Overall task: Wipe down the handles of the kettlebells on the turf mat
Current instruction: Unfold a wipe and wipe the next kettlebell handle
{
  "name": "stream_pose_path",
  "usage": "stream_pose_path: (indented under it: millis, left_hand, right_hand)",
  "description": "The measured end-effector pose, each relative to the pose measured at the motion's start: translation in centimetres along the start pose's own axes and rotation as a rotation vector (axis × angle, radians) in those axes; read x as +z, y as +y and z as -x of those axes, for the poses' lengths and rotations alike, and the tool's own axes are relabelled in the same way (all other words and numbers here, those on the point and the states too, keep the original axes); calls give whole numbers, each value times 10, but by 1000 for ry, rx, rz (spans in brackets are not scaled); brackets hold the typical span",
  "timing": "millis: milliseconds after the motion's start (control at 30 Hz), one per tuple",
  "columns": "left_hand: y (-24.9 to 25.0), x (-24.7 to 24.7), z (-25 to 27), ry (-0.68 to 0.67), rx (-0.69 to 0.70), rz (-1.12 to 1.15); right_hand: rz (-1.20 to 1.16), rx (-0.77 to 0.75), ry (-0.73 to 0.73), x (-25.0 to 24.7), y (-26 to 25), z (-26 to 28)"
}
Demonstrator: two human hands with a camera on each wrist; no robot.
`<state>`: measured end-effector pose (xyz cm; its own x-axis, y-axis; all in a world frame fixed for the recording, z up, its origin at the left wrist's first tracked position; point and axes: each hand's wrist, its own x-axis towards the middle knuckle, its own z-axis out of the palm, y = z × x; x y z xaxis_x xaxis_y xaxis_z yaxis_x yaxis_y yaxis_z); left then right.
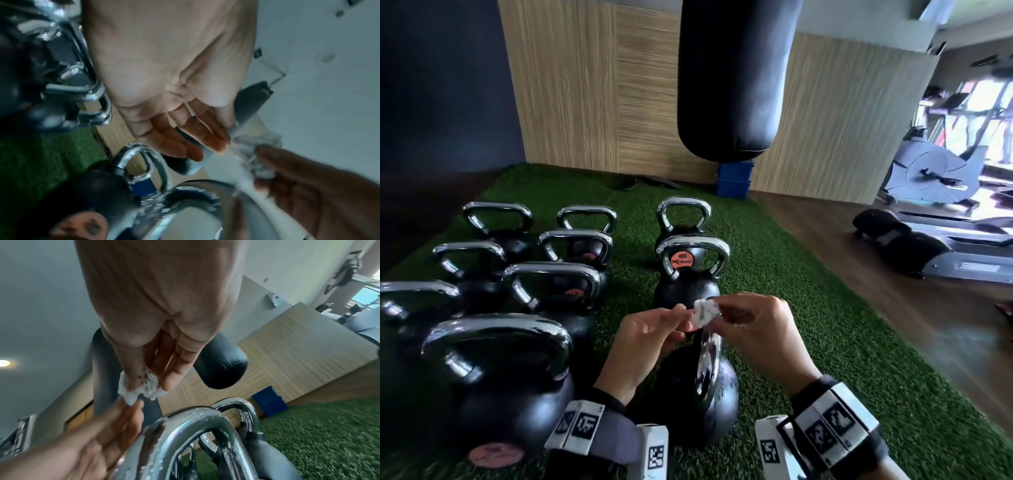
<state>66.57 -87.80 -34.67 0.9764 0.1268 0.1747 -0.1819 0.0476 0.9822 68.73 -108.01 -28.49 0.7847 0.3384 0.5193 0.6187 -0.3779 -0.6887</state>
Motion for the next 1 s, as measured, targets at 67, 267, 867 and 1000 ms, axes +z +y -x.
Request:
stream_pose_path:
  millis: [67,267,867,1000]
  left_hand:
    - [-16,-11,-3,-71,19,-192]
    - [-75,-4,-24,-68,-138,-510]
    - [-93,29,-29,-94,-152,-606]
    - [-92,29,-26,-136,-100,-655]
  right_hand:
    - [31,45,73,-5,14,-2]
    - [113,353,84,3,73,-1]
    - [3,326,102,46,125,-18]
    - [-6,333,49,41,120,-22]
